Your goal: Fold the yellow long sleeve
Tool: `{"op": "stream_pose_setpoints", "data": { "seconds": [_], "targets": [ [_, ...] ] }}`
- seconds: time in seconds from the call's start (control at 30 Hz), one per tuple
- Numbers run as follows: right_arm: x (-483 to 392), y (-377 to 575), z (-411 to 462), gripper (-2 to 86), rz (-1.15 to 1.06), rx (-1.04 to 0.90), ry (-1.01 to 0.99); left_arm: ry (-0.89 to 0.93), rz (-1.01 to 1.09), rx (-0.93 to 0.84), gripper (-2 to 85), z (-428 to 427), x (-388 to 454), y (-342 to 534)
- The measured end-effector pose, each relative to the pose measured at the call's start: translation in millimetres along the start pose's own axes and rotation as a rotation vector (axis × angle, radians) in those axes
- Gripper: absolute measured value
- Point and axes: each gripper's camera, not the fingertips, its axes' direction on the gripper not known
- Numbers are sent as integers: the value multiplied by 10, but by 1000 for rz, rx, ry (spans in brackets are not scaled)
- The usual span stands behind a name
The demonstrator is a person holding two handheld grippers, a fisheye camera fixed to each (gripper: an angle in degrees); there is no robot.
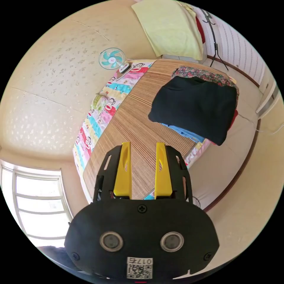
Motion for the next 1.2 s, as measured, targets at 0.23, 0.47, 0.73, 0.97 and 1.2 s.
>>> {"op": "stream_pose_setpoints", "data": {
  "seconds": [0.23,0.47,0.73,0.97,1.2],
  "targets": [
    [-393,1055,432,118,-22,-59,-34,68,-155,-97,123,879,-666,-453],
    [60,1857,415,111,-56,-82,74,425,-226,-33,5,1128,-1412,235],
    [713,2397,507,103,-233,-86,-259,1224,357,379,-8,-176,-1697,1231],
    [491,2736,630,96,-540,-165,-535,1637,1132,483,-8,-1532,-952,1705],
    [378,3430,437,106,-870,-277,-776,2253,1425,230,-8,-1647,401,2241]
  ]
}}
